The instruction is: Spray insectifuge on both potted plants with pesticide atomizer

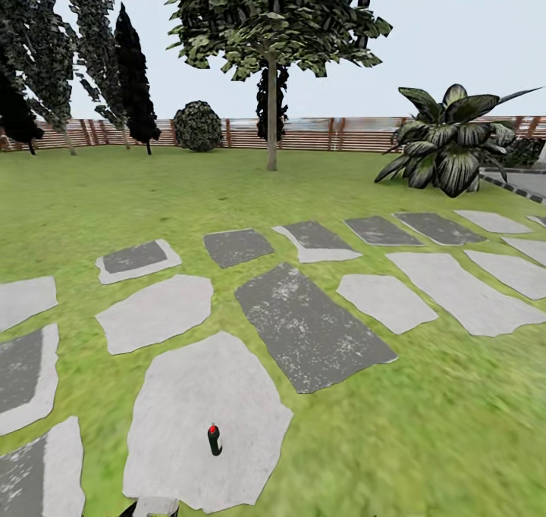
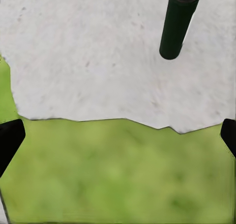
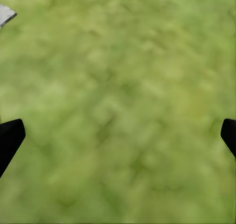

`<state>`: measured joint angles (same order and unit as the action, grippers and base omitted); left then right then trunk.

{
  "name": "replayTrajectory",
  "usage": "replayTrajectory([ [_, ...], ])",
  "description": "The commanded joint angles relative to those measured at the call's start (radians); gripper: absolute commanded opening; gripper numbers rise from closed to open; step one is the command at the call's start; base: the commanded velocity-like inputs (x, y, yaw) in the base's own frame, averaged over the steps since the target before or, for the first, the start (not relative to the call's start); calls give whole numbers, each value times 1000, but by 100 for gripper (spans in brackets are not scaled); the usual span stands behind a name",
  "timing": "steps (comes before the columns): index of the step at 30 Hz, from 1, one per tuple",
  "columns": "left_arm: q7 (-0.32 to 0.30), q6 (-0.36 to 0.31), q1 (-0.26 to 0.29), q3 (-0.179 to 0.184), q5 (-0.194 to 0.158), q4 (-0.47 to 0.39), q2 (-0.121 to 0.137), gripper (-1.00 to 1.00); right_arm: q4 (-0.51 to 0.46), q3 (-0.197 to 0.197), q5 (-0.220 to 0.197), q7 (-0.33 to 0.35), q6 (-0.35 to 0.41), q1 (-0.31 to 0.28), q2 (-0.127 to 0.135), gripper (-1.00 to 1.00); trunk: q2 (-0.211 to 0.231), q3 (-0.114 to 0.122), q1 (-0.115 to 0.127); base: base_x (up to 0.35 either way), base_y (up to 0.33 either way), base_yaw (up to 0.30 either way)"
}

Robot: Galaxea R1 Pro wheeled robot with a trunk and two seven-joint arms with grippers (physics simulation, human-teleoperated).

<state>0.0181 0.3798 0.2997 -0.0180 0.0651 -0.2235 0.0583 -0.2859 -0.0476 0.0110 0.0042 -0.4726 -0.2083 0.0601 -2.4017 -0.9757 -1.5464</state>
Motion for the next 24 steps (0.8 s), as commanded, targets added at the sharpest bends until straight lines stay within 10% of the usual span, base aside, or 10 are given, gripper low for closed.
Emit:
replayTrajectory([
  [1,2,4,1,-2,6,1,0,100,1,-3,1,0,-3,0,0,100,0,-1,0,95,-244,264],
  [12,3,-2,18,-2,8,-18,8,100,-26,-8,-2,-6,-2,-2,1,100,0,-1,0,38,-94,84],
  [24,-5,-20,157,5,19,-28,-1,100,-403,-12,-6,-63,149,-55,4,100,0,-1,0,0,0,0],
])
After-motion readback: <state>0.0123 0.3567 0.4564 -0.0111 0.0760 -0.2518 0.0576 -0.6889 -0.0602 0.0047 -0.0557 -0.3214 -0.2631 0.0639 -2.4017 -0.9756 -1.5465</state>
